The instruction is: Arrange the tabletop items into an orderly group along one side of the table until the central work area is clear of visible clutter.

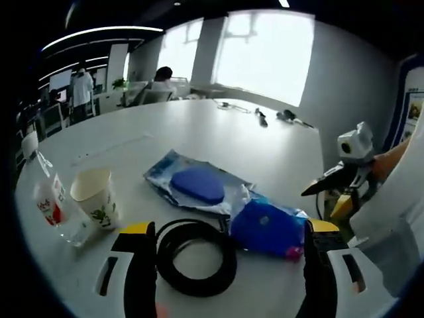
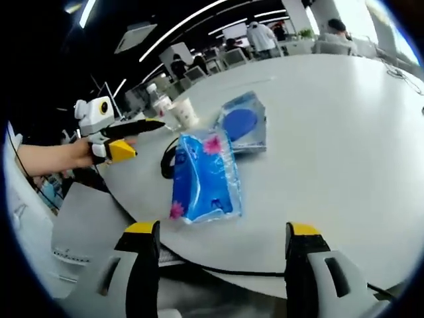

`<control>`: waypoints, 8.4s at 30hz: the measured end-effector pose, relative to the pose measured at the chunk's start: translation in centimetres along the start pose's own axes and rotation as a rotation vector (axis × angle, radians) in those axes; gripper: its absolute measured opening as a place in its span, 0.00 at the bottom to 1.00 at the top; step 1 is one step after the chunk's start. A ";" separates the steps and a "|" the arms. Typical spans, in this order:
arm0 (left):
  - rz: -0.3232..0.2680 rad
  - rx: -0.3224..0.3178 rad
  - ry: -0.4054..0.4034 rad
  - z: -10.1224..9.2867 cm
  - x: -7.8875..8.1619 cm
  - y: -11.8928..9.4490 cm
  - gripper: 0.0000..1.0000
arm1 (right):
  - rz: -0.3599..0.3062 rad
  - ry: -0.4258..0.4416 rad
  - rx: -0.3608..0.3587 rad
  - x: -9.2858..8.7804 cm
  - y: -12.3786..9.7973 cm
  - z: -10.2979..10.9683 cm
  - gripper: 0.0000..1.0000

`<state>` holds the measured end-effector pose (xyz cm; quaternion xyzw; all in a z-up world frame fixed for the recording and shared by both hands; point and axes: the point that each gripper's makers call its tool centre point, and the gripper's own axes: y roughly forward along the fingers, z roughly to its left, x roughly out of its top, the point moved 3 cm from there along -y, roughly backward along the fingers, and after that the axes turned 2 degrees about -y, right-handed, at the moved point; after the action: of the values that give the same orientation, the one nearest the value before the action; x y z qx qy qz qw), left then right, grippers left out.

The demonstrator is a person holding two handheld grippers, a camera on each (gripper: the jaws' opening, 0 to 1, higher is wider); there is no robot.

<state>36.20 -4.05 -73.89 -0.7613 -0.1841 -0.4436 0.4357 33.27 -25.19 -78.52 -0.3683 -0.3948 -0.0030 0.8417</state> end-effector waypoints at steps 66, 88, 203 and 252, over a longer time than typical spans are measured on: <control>0.171 -0.068 0.144 -1.8 -1.8 3.5 0.00 | -0.065 0.212 -0.123 0.0 1.3 1.5 0.00; 0.054 -0.002 -0.019 -4.0 1.4 4.9 0.00 | -0.142 0.093 -0.145 5.5 -2.4 -3.1 0.00; 0.130 0.193 -0.298 0.2 5.2 23.2 0.00 | -0.072 -0.108 -0.199 17.7 4.6 -23.2 0.02; 0.017 0.182 -0.123 0.3 8.6 18.9 0.79 | -0.150 -0.145 -0.273 17.1 1.8 -19.8 0.48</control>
<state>53.60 -15.16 -76.18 -0.7460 -0.2436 -0.3736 0.4945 58.73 -31.35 -76.49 -0.4477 -0.4770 -0.0928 0.7506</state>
